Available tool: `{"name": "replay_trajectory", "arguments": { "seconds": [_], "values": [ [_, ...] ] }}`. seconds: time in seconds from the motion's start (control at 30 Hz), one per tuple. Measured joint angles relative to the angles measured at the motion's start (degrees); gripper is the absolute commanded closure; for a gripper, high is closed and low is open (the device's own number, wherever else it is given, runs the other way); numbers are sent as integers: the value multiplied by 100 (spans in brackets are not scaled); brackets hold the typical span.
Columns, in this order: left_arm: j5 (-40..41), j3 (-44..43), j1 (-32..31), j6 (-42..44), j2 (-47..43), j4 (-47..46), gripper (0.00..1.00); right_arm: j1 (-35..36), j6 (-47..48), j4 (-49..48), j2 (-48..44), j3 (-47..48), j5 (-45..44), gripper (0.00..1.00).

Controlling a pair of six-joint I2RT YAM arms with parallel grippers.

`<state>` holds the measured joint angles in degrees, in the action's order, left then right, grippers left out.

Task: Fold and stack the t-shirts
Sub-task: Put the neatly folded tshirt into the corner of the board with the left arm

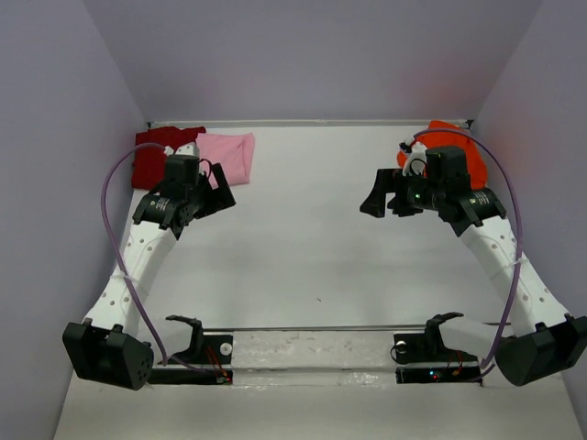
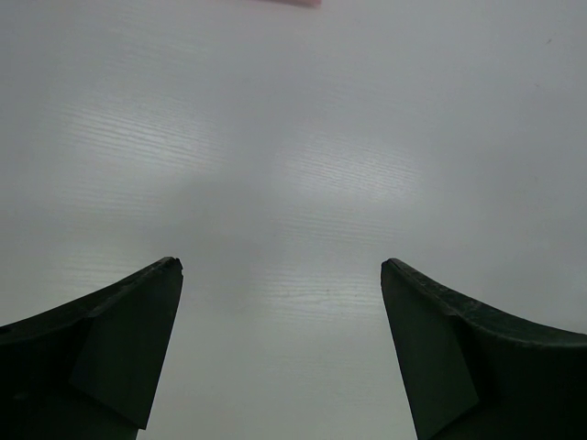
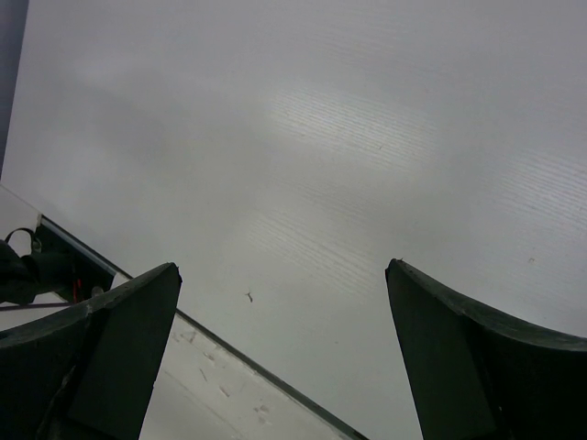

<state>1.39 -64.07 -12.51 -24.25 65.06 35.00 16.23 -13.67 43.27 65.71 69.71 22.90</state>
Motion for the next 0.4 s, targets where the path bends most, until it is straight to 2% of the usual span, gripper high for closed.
{"name": "replay_trajectory", "arguments": {
  "seconds": [0.4],
  "values": [
    [15,0,0,37,0,46,1,0,4,-4,2,0,13,0]
  ]
}}
